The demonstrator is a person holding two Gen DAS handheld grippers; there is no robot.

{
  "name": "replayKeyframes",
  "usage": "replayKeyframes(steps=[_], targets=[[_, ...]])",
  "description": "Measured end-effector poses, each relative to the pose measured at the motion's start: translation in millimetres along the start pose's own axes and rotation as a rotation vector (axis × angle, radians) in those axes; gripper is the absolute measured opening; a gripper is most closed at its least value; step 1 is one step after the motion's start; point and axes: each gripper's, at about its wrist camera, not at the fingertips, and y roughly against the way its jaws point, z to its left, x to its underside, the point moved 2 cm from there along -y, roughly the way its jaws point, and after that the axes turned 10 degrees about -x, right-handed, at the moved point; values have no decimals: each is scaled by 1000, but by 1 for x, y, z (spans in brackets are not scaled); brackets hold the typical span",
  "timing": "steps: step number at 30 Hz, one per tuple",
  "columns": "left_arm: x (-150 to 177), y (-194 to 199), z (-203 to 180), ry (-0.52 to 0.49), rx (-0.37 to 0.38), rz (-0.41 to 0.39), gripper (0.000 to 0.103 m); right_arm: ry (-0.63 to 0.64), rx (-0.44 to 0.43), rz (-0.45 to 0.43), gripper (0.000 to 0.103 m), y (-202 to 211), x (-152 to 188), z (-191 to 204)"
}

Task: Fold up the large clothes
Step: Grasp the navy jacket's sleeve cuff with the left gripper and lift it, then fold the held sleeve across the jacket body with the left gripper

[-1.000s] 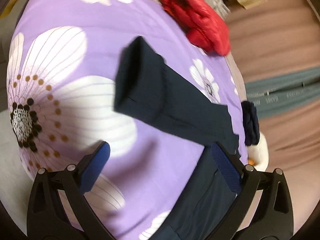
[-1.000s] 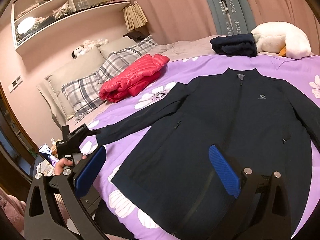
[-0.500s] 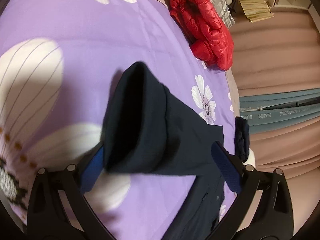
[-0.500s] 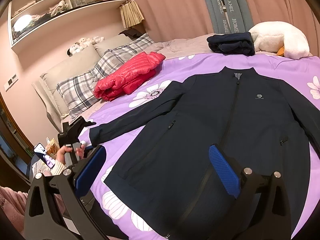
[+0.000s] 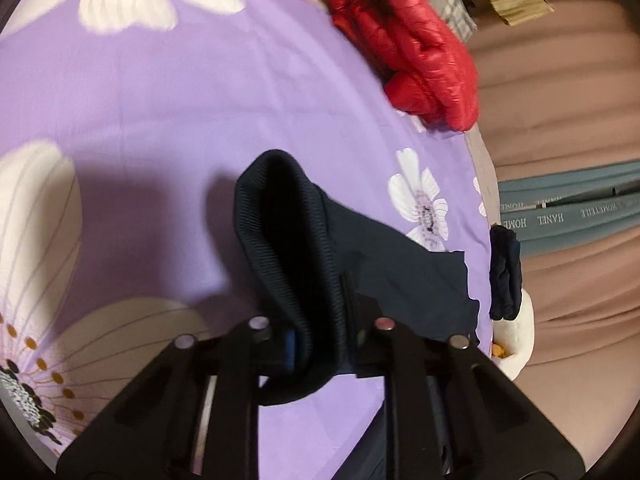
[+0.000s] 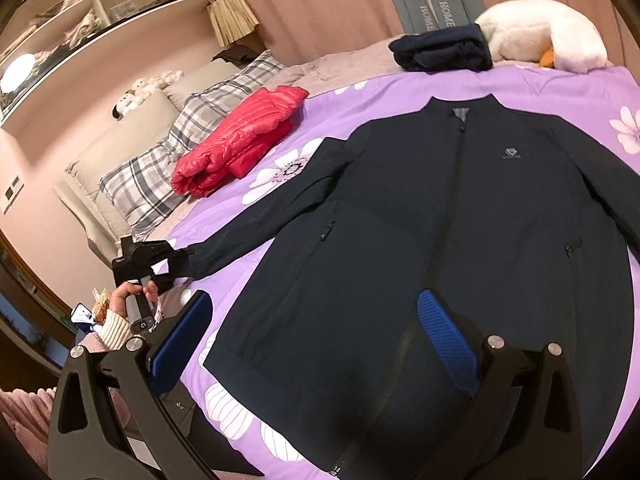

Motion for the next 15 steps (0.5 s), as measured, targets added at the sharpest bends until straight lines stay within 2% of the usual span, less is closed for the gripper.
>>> replayKeyframes(steps=[6, 12, 15], targets=[[-6, 28, -52, -154, -10, -70, 12, -31, 22, -19, 102, 9, 1, -12], [7, 57, -138, -356, -6, -130, 11, -57, 42, -52, 102, 24, 5, -26], [24, 64, -195, -471, -10, -154, 11, -84, 54, -67, 102, 31, 6, -37]])
